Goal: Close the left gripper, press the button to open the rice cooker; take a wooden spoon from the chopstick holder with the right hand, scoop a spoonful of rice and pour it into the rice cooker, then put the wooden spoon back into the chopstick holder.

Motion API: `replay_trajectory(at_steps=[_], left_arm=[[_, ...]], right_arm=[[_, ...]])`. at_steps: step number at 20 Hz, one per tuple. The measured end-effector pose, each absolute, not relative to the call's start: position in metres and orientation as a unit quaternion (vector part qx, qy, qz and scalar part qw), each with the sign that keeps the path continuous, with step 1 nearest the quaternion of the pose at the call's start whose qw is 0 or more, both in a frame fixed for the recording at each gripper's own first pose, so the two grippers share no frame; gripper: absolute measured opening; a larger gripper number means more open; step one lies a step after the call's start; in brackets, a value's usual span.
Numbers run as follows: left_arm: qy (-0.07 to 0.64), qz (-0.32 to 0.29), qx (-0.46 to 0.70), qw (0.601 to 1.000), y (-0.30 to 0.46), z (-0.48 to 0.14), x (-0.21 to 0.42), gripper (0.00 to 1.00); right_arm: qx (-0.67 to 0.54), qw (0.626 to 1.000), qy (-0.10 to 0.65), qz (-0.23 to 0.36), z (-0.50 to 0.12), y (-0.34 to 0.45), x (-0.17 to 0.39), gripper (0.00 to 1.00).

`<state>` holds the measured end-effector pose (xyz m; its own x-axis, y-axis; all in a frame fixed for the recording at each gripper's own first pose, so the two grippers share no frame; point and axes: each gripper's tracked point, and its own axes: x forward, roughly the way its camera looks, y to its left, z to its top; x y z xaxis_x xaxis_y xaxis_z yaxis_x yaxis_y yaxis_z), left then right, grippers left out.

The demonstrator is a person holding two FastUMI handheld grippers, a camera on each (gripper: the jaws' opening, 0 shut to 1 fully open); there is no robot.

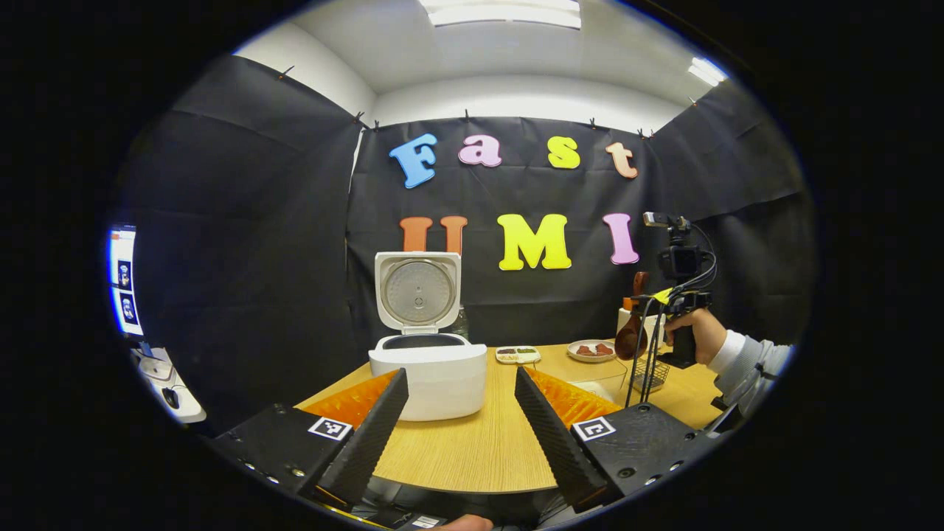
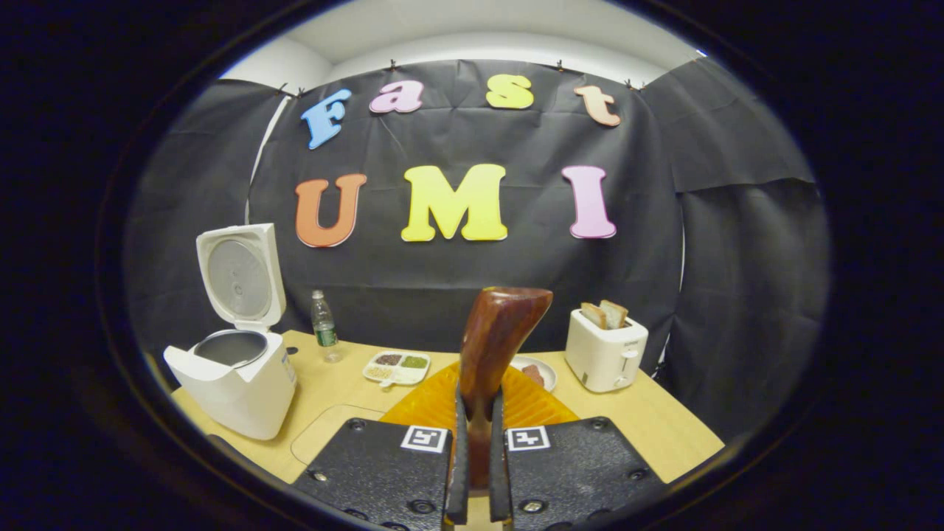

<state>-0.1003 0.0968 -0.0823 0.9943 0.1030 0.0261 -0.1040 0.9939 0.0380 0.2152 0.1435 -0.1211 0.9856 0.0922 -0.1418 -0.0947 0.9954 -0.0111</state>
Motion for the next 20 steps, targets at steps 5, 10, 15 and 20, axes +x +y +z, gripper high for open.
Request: replay_trajectory(at_steps=[5,10,15,20], left_arm=[[-0.017,0.063,0.004,0.998,0.109,-0.084,-0.104,0.93],[-0.005,0.051,0.004,0.999,0.108,-0.092,-0.100,0.93],[-0.013,0.057,0.008,0.998,0.116,-0.087,-0.104,0.93],[0.003,0.059,0.005,0.998,0.120,-0.097,-0.101,0.93]], right_arm=[[-0.020,0.994,0.085,0.062,-0.150,0.186,0.222,0.16],[-0.034,0.991,0.120,0.044,-0.193,0.209,0.240,0.17],[-0.073,0.991,0.115,-0.009,-0.214,0.203,0.253,0.17],[-0.083,0.987,0.132,-0.035,-0.239,0.205,0.263,0.17]])
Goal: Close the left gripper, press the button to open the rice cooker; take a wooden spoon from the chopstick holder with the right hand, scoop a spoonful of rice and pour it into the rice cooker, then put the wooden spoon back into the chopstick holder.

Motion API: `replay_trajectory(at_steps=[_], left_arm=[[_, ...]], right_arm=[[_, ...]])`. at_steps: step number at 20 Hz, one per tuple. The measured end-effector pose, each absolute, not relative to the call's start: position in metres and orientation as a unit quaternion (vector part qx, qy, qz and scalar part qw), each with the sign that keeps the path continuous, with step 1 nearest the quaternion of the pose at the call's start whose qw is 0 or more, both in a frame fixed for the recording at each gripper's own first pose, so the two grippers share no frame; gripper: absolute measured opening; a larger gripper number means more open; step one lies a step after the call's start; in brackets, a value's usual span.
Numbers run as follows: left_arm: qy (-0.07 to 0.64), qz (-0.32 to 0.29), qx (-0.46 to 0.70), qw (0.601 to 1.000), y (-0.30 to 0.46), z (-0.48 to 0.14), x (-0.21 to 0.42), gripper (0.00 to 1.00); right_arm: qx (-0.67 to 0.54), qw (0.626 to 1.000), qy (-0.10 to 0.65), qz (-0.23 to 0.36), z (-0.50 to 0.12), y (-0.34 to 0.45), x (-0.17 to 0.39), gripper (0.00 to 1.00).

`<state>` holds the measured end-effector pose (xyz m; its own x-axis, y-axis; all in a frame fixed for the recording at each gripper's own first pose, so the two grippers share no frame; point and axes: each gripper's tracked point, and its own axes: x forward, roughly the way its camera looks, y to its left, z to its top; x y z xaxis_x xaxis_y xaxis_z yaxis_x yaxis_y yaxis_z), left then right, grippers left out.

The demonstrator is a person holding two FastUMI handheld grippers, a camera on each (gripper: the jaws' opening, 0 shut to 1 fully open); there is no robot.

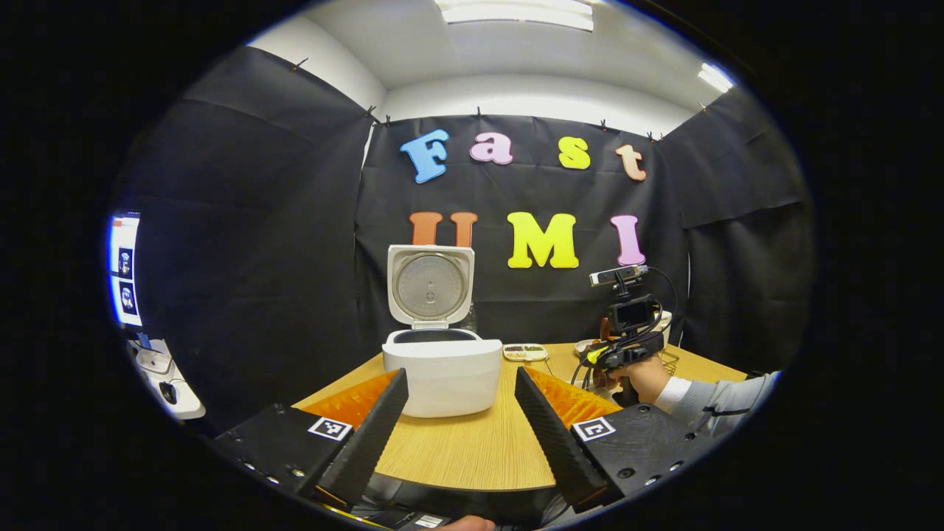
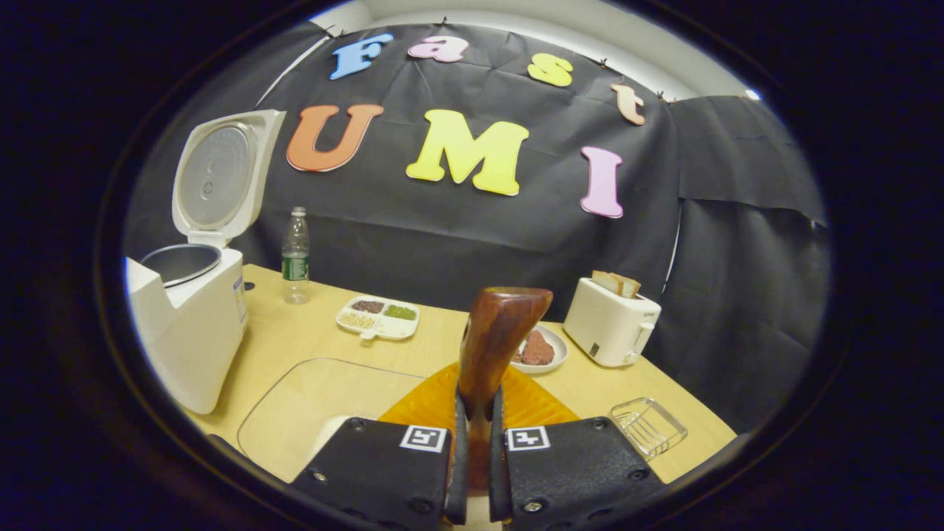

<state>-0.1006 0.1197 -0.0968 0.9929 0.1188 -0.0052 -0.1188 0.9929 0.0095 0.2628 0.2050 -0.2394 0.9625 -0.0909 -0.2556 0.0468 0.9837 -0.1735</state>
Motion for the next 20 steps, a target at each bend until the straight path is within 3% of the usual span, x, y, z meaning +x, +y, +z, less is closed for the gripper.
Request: replay_trajectory(at_steps=[11,16,20], left_arm=[[-0.002,0.069,0.013,0.998,0.122,-0.092,-0.101,0.93],[-0.005,0.063,0.005,0.998,0.119,-0.093,-0.103,0.93],[-0.006,0.064,0.002,0.998,0.120,-0.091,-0.100,0.93]], right_arm=[[-0.027,0.990,0.138,0.015,-0.247,0.255,0.241,0.17],[0.066,0.983,0.154,0.080,-0.248,0.283,0.230,0.17],[0.149,0.965,0.195,0.092,-0.252,0.277,0.226,0.16]])
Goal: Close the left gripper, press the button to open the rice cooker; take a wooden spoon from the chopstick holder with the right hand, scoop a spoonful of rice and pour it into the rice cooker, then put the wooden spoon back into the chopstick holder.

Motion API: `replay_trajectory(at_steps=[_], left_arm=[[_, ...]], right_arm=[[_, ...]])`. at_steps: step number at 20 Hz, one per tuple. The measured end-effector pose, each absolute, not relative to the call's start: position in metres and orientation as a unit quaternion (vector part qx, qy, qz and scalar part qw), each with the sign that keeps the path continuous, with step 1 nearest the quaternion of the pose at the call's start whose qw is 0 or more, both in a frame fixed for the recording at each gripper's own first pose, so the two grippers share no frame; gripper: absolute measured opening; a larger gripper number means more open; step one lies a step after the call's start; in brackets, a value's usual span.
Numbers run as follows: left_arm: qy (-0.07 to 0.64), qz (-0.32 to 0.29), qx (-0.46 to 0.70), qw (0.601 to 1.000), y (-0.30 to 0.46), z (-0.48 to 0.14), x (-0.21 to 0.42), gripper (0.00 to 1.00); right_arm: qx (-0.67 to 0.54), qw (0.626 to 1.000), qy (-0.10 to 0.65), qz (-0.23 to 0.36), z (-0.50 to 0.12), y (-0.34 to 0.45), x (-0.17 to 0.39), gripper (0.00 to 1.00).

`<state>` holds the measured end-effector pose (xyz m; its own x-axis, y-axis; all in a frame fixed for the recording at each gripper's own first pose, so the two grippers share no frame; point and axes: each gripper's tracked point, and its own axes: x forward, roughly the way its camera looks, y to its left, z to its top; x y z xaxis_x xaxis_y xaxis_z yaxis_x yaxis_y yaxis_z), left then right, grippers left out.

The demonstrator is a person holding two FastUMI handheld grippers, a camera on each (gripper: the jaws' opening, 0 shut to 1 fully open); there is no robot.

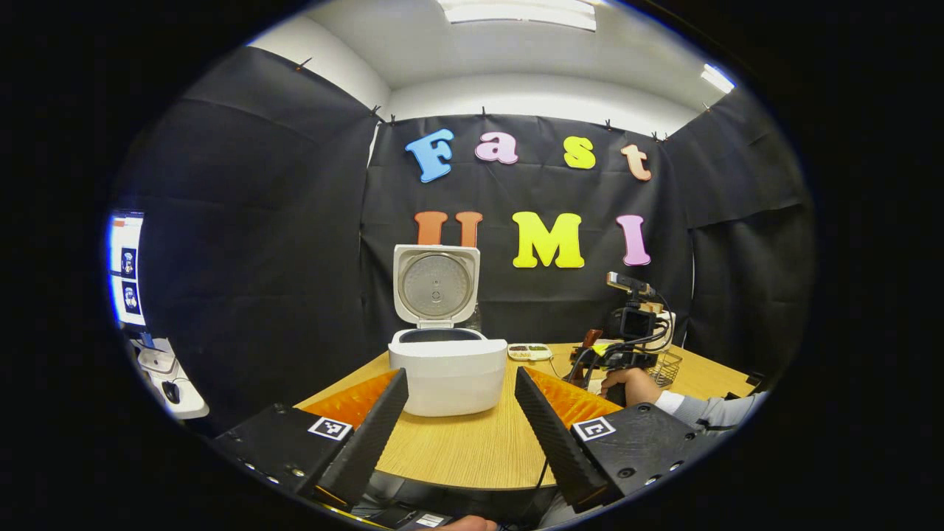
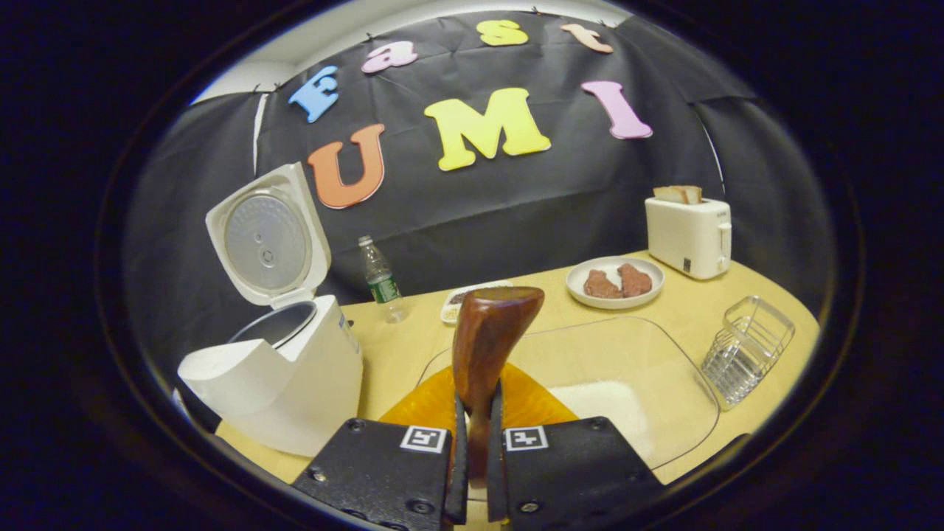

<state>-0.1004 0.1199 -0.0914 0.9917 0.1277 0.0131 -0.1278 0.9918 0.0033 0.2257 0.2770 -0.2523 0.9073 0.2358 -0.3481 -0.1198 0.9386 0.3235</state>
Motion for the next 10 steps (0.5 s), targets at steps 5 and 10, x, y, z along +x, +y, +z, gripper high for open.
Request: replay_trajectory(at_steps=[5,10], left_arm=[[-0.005,0.048,-0.016,0.999,0.110,-0.092,-0.101,0.93],[-0.005,0.052,-0.009,0.999,0.110,-0.091,-0.101,0.93]], right_arm=[[0.320,0.911,0.248,0.077,-0.261,0.255,0.230,0.14],[0.435,0.863,0.240,0.091,-0.240,0.226,0.225,0.14]])
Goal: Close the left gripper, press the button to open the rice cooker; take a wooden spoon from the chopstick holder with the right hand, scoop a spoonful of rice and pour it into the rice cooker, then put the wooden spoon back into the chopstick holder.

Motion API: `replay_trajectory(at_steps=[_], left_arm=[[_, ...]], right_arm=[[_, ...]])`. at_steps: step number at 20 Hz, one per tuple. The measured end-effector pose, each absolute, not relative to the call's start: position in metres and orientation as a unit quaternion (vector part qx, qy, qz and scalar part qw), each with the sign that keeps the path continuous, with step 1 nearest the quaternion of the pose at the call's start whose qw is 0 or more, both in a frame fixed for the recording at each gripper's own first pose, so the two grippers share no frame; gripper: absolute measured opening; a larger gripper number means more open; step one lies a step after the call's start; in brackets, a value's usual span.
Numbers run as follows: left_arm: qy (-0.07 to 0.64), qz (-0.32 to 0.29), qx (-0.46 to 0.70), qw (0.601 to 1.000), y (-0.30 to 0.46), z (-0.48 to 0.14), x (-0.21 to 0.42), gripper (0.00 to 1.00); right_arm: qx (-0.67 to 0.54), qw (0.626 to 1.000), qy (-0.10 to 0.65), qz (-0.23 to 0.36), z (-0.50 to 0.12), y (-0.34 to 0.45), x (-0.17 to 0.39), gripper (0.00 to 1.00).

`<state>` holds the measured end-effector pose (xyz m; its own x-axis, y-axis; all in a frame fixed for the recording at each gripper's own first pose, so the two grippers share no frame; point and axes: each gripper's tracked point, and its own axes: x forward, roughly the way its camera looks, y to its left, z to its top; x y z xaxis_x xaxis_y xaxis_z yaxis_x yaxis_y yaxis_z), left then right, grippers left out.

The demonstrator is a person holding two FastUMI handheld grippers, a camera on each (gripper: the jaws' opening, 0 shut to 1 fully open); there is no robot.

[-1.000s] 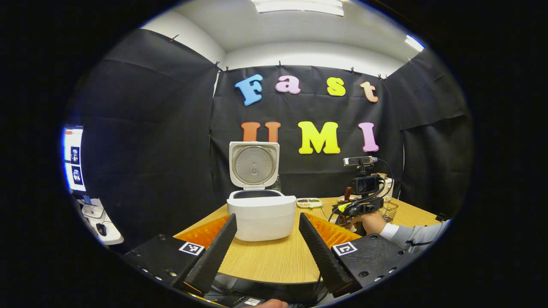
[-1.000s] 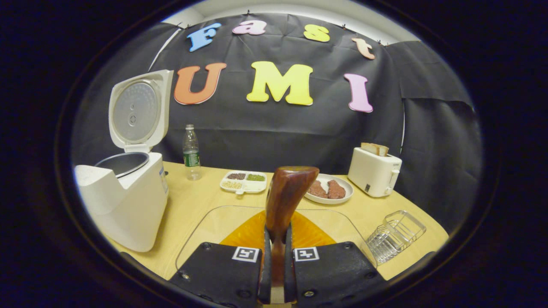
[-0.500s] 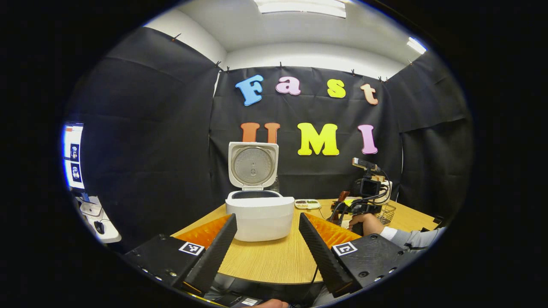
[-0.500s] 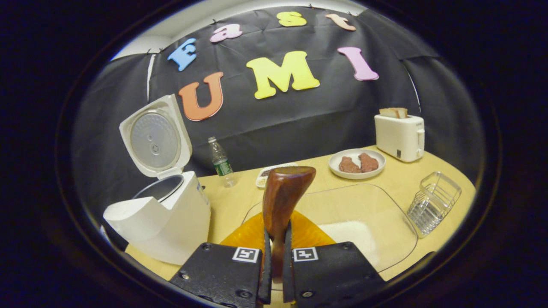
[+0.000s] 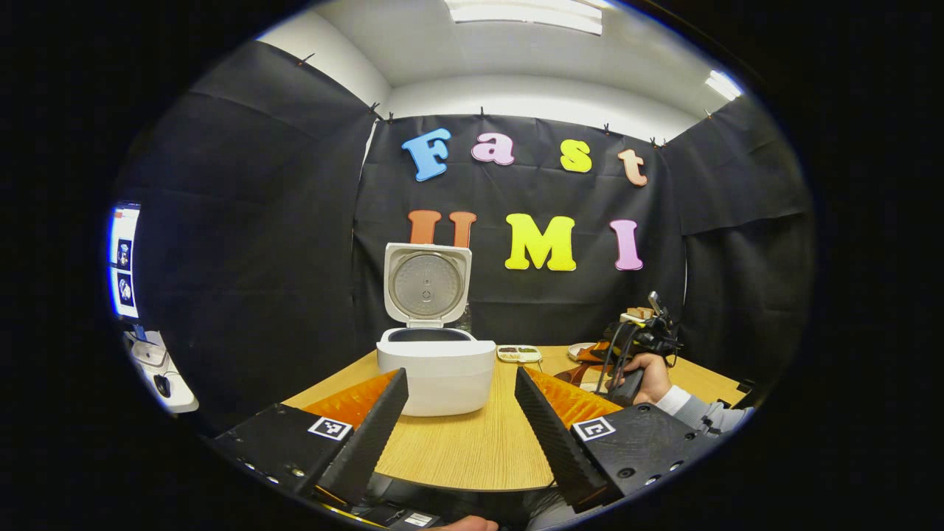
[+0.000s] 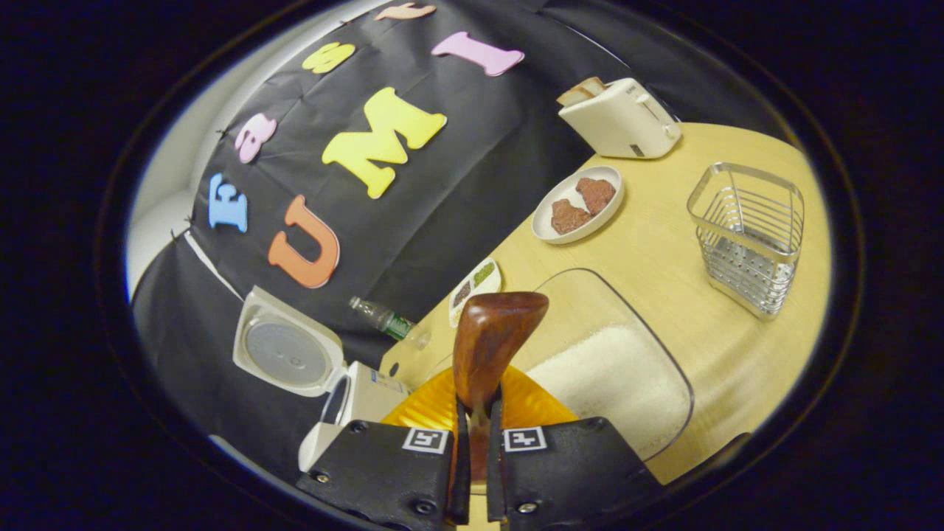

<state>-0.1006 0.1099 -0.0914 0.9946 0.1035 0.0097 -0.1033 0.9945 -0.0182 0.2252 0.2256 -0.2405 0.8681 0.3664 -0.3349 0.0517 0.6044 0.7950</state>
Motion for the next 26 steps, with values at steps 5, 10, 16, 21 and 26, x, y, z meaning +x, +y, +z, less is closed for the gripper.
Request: replay_trajectory(at_steps=[5,10,16,21,26], left_arm=[[0.006,0.048,-0.003,0.999,0.100,-0.097,-0.093,0.93],[0.006,0.040,0.007,0.999,0.089,-0.096,-0.092,0.93],[0.004,0.038,0.015,0.999,0.086,-0.093,-0.092,0.93],[0.001,0.042,0.010,0.999,0.097,-0.093,-0.098,0.93],[0.004,0.033,-0.004,0.999,0.109,-0.093,-0.114,0.94]], right_arm=[[0.527,0.820,0.210,0.071,-0.235,0.177,0.223,0.14],[0.654,0.725,0.193,0.095,-0.222,0.151,0.209,0.14],[0.744,0.623,0.202,0.129,-0.210,0.155,0.186,0.13],[0.704,0.669,0.181,0.156,-0.164,0.174,0.185,0.13],[0.677,0.682,0.198,0.194,-0.125,0.228,0.186,0.13]])
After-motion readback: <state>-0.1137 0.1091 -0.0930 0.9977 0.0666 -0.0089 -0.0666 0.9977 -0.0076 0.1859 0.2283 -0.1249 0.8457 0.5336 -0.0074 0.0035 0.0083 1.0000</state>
